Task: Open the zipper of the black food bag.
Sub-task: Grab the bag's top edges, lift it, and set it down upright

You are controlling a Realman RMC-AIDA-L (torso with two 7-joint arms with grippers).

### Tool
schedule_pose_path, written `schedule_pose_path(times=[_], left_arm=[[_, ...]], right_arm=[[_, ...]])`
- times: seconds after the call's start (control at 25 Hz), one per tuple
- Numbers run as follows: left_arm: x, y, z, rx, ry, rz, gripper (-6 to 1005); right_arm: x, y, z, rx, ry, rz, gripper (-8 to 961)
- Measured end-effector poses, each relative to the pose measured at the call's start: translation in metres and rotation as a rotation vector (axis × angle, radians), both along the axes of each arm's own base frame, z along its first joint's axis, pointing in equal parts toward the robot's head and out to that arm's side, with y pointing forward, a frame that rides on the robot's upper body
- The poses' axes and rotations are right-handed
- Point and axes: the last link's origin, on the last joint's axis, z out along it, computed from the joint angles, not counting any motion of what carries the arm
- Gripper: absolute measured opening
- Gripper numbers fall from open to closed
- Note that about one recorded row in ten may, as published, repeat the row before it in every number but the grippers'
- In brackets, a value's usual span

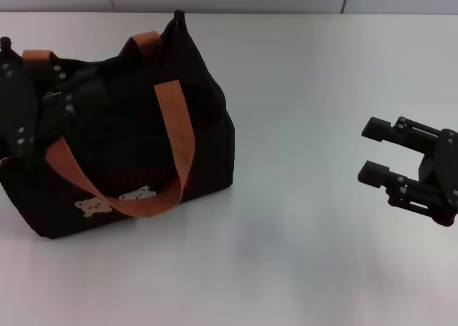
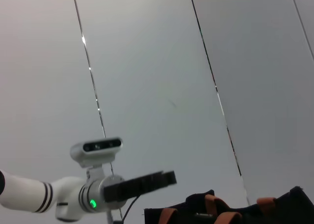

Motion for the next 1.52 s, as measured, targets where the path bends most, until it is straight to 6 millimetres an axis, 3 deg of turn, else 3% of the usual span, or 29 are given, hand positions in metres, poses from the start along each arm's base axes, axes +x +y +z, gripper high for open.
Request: schedule_pose_path(times=[0.08,0.2,0.48,0.76,0.84,0.88,1.12,1.2,1.32,1.36,1.52], left_arm=[[-0.010,-0.008,-0.001,-0.005,-0.013,0.039,40],[-0.026,-0.027,0.002,0.002,-0.016,0.098,233],[-0.057,-0.071,0.022,0.097,-0.090,0.233,398],[-0.081,-0.088,0.018,0.104,-0.053,0.344,603],[-0.081,-0.088,0.018,0.104,-0.053,0.344,670],[-0.093,-0.091,0.011,0.091,-0.013,0.407,703],[-0.103,-0.090,0.002,0.095,0.030,0.481,724],[-0.102,-0.076,-0.018,0.058,0.068,0.503,720],[-0.102,-0.076,-0.018,0.058,0.068,0.503,713],[-0.098,-0.061,-0.035,0.051,0.081,0.517,711],[-0.100,-0.051,-0.041,0.075,0.111,0.541,703]], right_arm=[[-0.001,0.001,0.001,0.002,-0.003,0.005,675],[-0.001,0.004,0.002,0.006,-0.009,0.007,675],[-0.006,0.011,0.001,0.008,-0.019,0.024,675],[-0.010,0.017,0.000,0.007,-0.025,0.029,675],[-0.010,0.018,-0.001,0.007,-0.027,0.028,675],[-0.010,0.018,-0.001,0.007,-0.028,0.027,675],[-0.011,0.020,-0.002,0.010,-0.033,0.024,675],[-0.011,0.021,-0.002,0.011,-0.034,0.023,676],[-0.010,0.020,-0.002,0.012,-0.034,0.021,676],[-0.010,0.020,-0.002,0.012,-0.033,0.020,676],[-0.008,0.018,-0.002,0.015,-0.032,0.011,675]])
